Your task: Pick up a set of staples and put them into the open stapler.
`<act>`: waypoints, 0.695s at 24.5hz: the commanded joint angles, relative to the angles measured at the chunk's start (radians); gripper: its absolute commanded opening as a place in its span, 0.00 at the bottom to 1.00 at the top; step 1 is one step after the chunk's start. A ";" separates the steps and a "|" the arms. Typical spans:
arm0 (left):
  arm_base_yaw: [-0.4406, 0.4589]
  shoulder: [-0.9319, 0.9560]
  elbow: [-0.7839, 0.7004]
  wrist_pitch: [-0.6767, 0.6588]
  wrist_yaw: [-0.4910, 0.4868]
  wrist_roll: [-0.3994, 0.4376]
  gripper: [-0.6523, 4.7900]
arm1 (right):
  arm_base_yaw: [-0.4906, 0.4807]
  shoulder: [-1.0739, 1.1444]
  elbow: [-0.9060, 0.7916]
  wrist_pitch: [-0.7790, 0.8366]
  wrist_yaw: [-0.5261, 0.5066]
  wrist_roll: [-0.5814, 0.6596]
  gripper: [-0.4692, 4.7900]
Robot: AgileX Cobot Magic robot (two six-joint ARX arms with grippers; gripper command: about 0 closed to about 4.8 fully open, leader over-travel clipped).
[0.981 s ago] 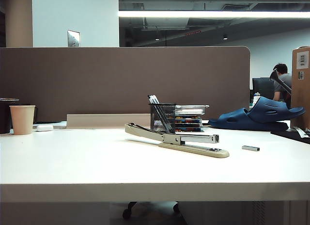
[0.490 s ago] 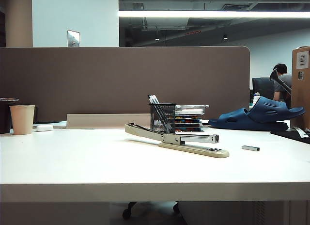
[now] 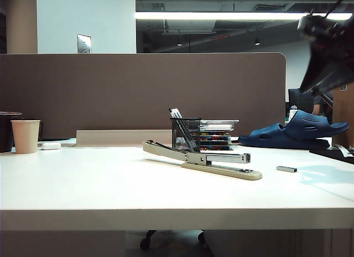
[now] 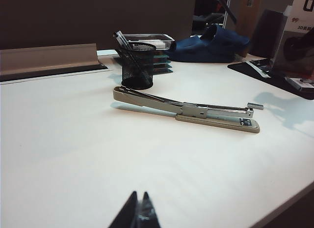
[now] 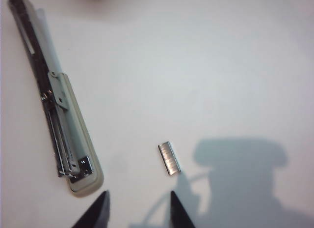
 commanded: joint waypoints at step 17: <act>0.000 0.000 0.002 -0.060 0.052 0.002 0.11 | 0.062 0.361 0.170 -0.072 0.041 -0.256 0.51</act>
